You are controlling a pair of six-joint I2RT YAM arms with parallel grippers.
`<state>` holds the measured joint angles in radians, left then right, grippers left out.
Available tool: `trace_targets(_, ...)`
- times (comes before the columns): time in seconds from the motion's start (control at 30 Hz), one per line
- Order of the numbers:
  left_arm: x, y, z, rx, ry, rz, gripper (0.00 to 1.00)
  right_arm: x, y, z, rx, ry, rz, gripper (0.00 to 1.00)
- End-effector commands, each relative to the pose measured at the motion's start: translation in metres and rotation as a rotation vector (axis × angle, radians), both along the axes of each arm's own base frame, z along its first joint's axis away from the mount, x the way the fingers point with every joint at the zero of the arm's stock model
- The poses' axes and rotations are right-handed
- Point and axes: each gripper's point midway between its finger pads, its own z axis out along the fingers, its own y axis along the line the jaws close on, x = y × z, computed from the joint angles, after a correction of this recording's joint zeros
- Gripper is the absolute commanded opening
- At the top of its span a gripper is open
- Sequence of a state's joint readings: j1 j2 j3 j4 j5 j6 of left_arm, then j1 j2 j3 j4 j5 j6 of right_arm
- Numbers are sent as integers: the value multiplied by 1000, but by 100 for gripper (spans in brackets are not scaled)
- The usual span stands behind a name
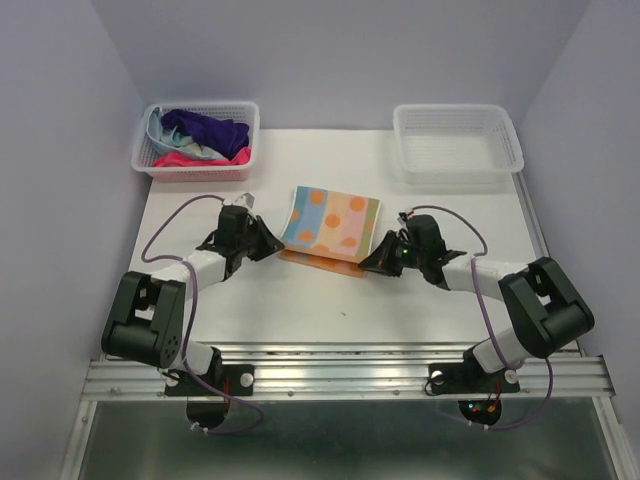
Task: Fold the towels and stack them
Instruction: Fold the towel
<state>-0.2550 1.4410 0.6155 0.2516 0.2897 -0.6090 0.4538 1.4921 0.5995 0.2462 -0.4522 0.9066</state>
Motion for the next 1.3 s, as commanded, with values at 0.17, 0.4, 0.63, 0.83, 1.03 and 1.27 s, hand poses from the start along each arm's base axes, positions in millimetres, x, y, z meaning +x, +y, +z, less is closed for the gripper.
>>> trace_targets(0.17, -7, 8, 5, 46, 0, 28, 35, -16, -1, -16, -22, 46, 0, 28)
trace_targets(0.4, -10, 20, 34, 75, -63, 77, 83, -19, -17, -7, -129, 2, 3, 85)
trace_targets(0.63, 26, 8, 82, 115, -235, -18, 99, 30, -42, 32, -316, -165, -129, 100)
trace_targets(0.83, 90, -14, 102, 211, -349, -183, 99, 102, -62, 44, -529, -278, -197, 100)
trace_targets(1.03, 147, -30, 102, 268, -346, -251, 99, 158, -67, 34, -676, -299, -154, 97)
trace_targets(1.27, 190, -44, 61, 324, -283, -345, 99, 206, -84, 16, -759, -262, -196, 90)
